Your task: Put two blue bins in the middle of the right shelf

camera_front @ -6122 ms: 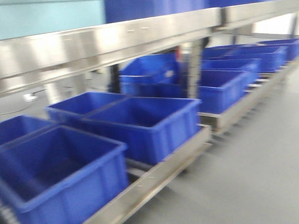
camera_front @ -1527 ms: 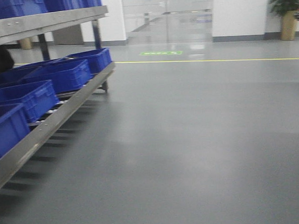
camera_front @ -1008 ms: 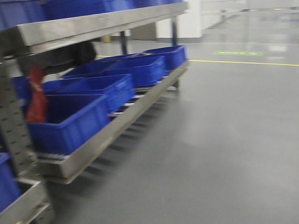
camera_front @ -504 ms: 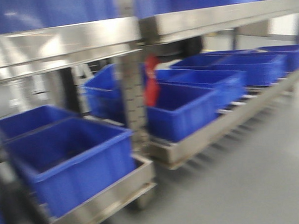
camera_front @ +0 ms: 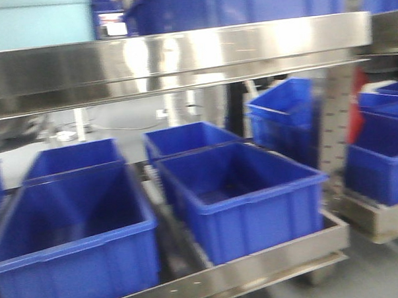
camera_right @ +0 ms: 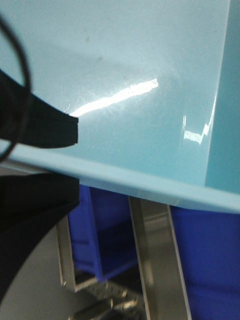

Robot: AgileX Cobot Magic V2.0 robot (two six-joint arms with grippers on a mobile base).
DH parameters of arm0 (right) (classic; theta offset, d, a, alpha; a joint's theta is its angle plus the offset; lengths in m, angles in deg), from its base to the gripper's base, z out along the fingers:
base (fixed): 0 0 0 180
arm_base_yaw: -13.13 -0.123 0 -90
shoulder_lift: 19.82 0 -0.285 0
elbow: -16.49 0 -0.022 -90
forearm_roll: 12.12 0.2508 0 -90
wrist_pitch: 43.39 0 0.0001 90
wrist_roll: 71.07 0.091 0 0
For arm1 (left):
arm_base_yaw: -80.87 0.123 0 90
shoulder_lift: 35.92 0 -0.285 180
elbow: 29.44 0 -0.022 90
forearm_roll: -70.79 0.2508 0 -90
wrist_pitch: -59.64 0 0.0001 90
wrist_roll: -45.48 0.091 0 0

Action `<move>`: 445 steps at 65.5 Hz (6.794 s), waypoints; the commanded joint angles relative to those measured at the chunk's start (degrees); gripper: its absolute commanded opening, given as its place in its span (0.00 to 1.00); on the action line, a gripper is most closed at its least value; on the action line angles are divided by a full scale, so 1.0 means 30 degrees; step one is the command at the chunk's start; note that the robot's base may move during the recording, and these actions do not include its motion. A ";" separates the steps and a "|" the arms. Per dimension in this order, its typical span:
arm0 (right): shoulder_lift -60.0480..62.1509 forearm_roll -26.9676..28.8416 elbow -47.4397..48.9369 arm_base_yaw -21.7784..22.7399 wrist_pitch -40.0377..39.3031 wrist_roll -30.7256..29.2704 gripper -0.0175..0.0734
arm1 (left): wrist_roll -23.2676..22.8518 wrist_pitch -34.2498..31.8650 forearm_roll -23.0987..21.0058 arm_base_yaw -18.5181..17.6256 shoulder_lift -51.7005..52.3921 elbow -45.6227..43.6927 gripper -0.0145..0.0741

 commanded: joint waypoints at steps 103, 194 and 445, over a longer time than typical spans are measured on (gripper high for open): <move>0.0132 -0.0384 0.0129 0.0103 -0.0590 -0.0044 0.03 | 0.0161 -0.0958 -0.0253 -0.0133 0.0274 -0.0321 0.04; 0.0132 -0.0384 0.0129 0.0103 -0.0590 -0.0044 0.03 | 0.0161 -0.0958 -0.0253 -0.0133 0.0274 -0.0321 0.04; -0.1981 -0.0915 -0.6514 -0.0631 -0.0886 0.0896 0.78 | 0.0233 0.2503 -0.0304 0.0502 -0.3384 0.4896 0.84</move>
